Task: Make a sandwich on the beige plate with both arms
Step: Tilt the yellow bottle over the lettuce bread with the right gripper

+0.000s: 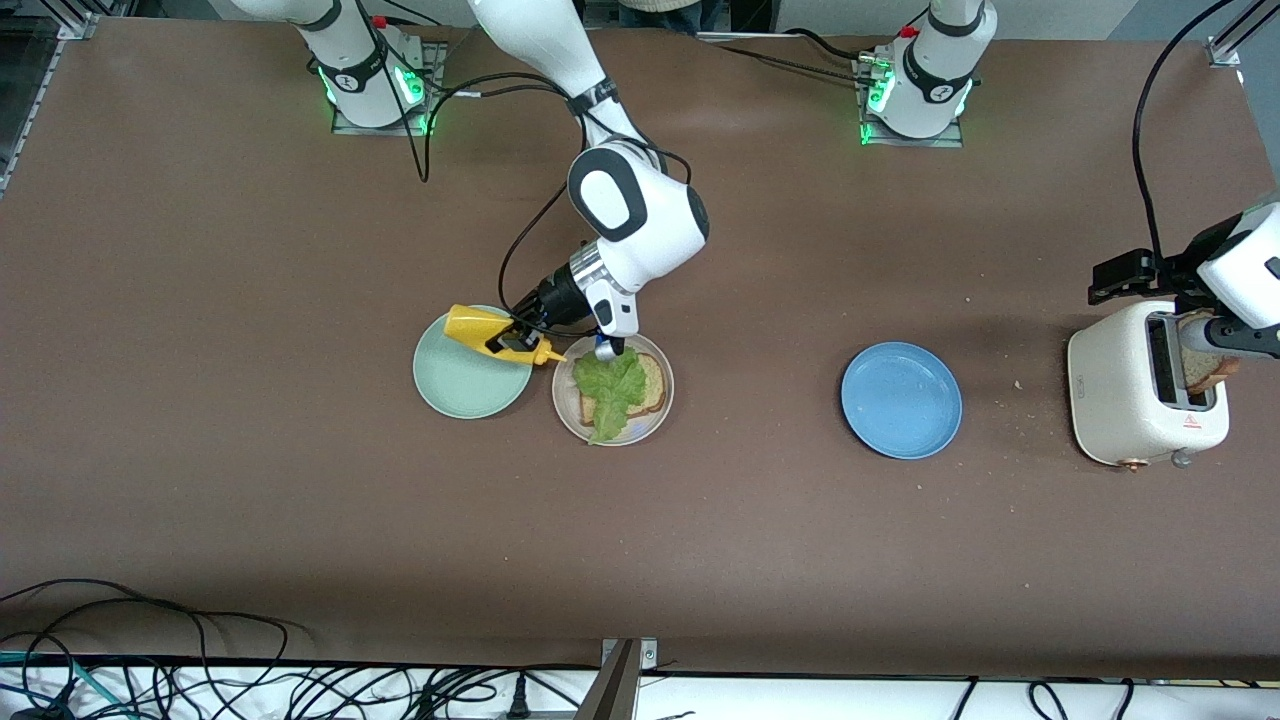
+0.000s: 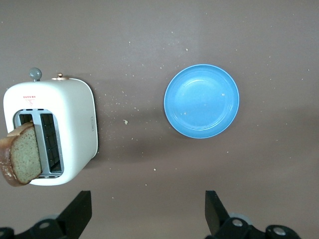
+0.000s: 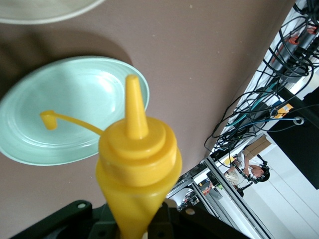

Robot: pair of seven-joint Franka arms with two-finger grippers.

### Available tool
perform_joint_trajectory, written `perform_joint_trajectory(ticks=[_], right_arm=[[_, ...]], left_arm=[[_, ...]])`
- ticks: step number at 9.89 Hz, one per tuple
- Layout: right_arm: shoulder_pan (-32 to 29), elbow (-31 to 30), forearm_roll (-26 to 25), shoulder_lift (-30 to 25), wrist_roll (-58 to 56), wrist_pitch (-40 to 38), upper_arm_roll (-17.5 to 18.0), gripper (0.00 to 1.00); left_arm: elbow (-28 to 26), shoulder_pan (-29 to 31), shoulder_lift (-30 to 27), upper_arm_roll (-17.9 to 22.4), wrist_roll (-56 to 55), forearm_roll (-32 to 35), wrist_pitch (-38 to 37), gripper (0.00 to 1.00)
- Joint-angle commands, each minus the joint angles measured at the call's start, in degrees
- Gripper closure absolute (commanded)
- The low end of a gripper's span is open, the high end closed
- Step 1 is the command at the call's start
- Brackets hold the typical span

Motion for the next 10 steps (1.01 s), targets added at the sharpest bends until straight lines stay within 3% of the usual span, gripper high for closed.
perform_joint_trajectory(ticks=[1, 3, 6, 10], right_arm=[[-2.5, 2.56, 5.34, -1.88, -3.41, -1.0, -1.18, 1.0], [-2.78, 3.55, 13.59, -2.58, -10.94, -1.1, -6.86, 1.0], [-2.86, 4.34, 35.11, -2.76, -22.71, -0.48, -18.99, 1.0], [-6.46, 3.9, 49.89, -3.81, -34.06, -1.36, -24.72, 1.0]], left_arm=[[1.53, 0.35, 0.7, -0.21, 0.9, -0.31, -0.18, 0.0], [1.44, 0.27, 0.7, -0.21, 0.9, -0.31, -0.18, 0.0], [1.44, 0.27, 0.7, -0.21, 0.9, -0.31, -0.18, 0.0], [1.44, 0.27, 0.7, -0.12, 0.9, -0.31, -0.18, 0.0]])
